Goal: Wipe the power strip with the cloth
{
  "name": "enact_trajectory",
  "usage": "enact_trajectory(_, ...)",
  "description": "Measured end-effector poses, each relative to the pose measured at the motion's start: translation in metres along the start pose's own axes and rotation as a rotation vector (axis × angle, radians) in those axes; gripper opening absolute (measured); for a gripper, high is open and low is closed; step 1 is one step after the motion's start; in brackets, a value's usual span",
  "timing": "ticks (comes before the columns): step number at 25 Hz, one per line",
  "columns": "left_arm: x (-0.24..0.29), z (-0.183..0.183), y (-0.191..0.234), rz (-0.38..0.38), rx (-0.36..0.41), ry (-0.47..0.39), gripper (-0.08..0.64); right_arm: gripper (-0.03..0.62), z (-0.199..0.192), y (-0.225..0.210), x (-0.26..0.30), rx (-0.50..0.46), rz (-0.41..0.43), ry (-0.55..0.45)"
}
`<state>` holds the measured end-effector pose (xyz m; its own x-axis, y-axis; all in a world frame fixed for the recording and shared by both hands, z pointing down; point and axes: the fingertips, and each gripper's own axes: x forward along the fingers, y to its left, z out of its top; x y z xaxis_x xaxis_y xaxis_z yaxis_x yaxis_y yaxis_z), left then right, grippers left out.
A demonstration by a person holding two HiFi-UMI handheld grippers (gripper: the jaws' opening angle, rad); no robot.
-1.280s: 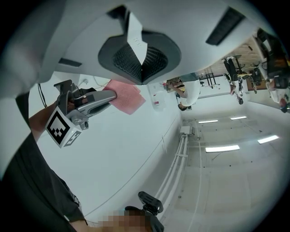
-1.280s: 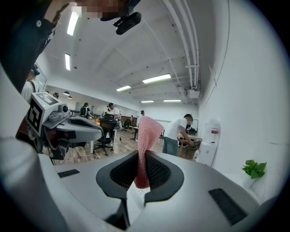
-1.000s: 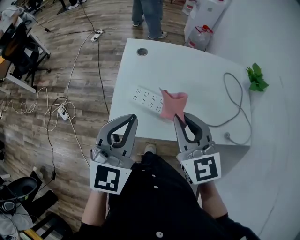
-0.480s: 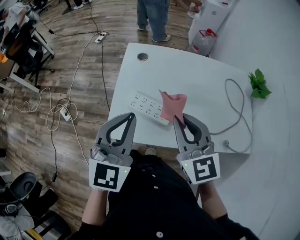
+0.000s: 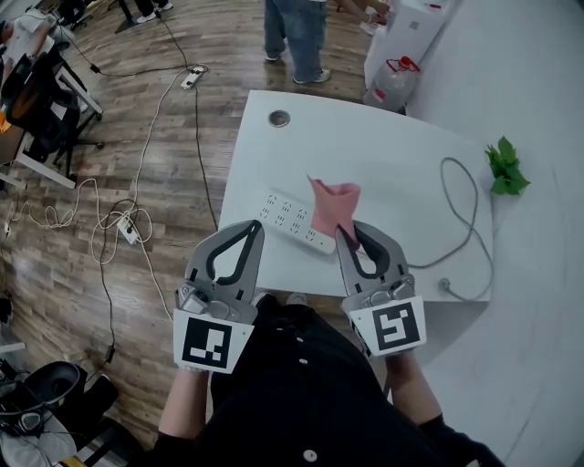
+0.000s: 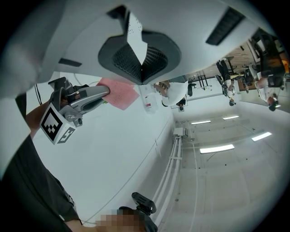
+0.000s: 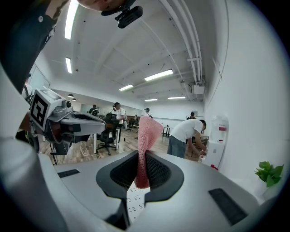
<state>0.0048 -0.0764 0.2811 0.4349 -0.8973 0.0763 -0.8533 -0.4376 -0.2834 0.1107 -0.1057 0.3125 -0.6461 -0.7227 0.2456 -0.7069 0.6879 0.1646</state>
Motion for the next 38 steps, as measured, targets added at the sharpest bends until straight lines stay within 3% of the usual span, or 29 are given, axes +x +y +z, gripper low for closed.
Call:
enact_trajectory(12, -0.006, -0.018, 0.024, -0.01, -0.003, -0.009, 0.014, 0.061, -0.002, 0.031, 0.038, -0.016, 0.055, 0.056)
enact_trajectory(16, -0.015, -0.023, 0.043, 0.023, -0.053, 0.002, 0.014, 0.061, -0.003, 0.044, 0.055, -0.014, 0.09, 0.063)
enact_trajectory(22, -0.026, -0.032, 0.066, 0.086, -0.02, 0.026, 0.014, 0.061, -0.011, 0.059, 0.084, -0.032, 0.136, 0.09)
enact_trajectory(31, -0.046, -0.05, 0.089, 0.133, -0.033, 0.068, 0.014, 0.061, -0.039, 0.076, 0.132, -0.01, 0.166, 0.129)
enact_trajectory(38, -0.053, -0.058, 0.099, 0.147, -0.058, 0.081, 0.014, 0.061, -0.072, 0.08, 0.162, 0.02, 0.151, 0.223)
